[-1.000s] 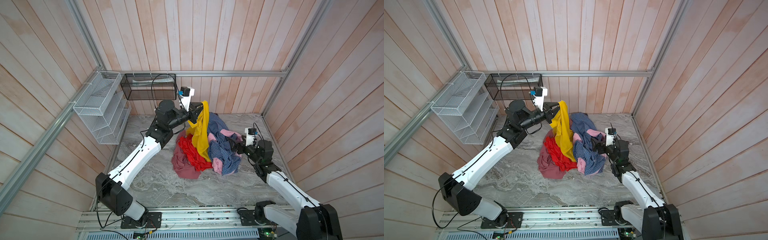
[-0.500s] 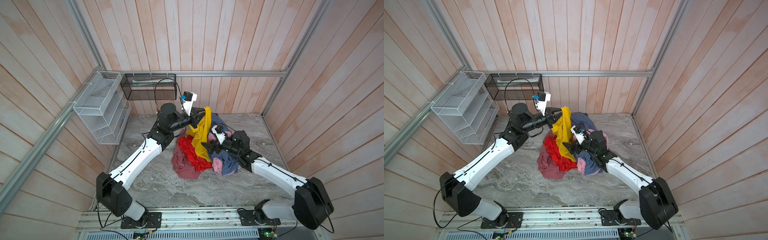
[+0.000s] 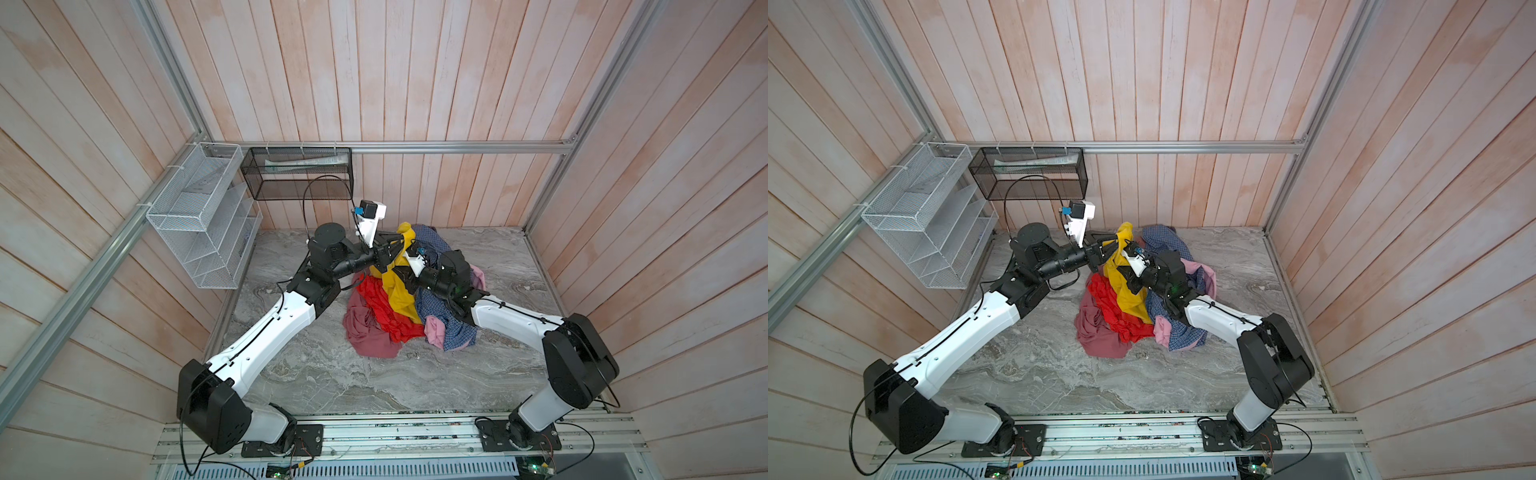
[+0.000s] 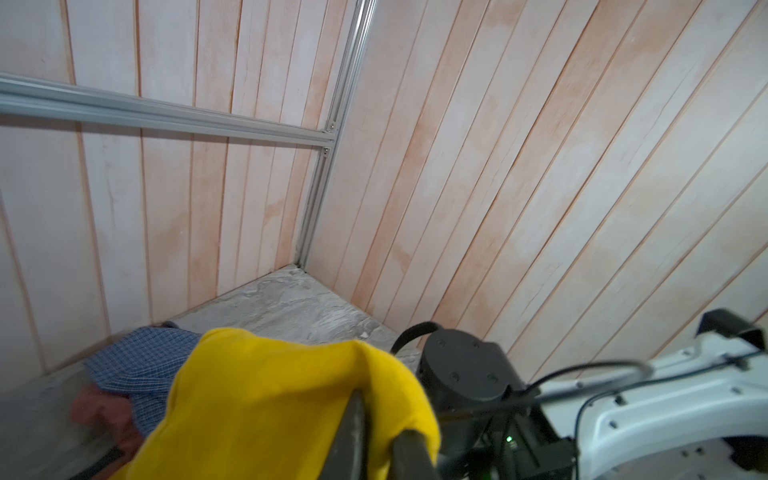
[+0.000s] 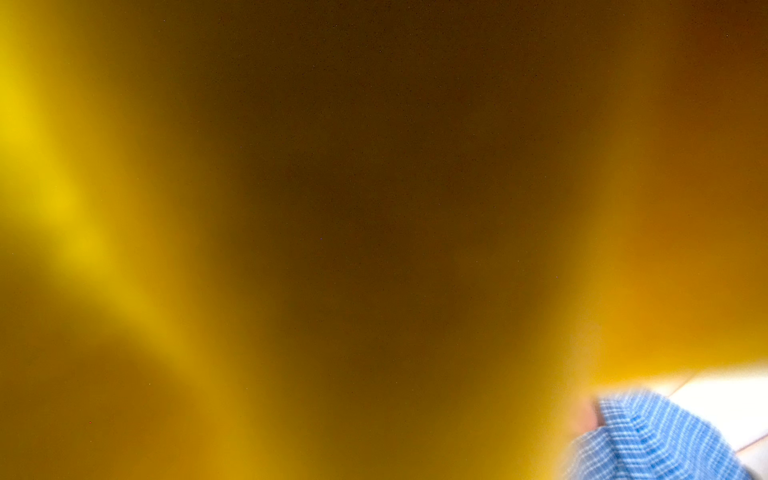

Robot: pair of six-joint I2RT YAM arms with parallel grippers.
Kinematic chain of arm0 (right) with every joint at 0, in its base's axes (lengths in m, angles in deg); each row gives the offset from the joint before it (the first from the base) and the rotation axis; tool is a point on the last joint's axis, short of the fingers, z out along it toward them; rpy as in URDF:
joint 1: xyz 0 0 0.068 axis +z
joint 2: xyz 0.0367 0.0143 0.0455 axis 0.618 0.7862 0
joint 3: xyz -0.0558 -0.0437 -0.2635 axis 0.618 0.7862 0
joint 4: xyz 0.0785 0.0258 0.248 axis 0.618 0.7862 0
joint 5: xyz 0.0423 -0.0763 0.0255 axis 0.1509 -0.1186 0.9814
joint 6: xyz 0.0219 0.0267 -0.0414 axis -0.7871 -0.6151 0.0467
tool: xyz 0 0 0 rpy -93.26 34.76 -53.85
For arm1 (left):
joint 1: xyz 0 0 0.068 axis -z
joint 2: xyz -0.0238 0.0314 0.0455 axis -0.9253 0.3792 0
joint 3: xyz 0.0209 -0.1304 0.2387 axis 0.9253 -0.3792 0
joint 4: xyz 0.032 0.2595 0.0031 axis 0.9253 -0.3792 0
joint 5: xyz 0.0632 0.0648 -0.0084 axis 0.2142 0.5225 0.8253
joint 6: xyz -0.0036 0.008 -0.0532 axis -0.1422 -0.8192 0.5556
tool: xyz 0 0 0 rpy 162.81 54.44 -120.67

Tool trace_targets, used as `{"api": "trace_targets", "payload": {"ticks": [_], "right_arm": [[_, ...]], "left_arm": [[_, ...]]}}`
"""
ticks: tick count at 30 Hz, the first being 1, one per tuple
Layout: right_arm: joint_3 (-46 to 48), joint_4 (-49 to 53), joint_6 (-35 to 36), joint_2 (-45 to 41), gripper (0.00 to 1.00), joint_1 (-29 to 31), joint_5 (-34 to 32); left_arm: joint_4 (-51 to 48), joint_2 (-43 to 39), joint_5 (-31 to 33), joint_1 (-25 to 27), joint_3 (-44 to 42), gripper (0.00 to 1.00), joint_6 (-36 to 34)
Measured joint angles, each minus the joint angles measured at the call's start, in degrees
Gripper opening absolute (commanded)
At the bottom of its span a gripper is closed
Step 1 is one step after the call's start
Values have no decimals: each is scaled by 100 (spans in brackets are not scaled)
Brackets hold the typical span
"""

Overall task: Pick out a specific cloth from the pile
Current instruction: 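Reach the right gripper to the hanging yellow shirt and grasp it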

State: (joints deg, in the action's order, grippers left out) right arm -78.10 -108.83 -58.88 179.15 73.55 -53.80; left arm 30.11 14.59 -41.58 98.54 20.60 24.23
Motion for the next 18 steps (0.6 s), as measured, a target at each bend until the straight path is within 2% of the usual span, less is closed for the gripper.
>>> {"api": "trace_targets", "payload": {"ticks": [3,4,5,10,18], "right_arm": [[-2,98,-138,-96,0,0,42],[-4,160,-179,-155,0,0,42],[-11,260,-278,-256,0,0,31],[-540,844,-505,-669,0,0,-44],[-1034,1401,-684,-1071,0,13,-350]], "left_arm": [[-28,-323,249,-166,-334,82,24],[-44,-426,345,-221,-446,93,17],[-55,-546,474,-284,-579,100,15],[-282,-960,1119,-372,-1021,100,-197],[-533,-1064,1794,-387,-1759,100,-468]]}}
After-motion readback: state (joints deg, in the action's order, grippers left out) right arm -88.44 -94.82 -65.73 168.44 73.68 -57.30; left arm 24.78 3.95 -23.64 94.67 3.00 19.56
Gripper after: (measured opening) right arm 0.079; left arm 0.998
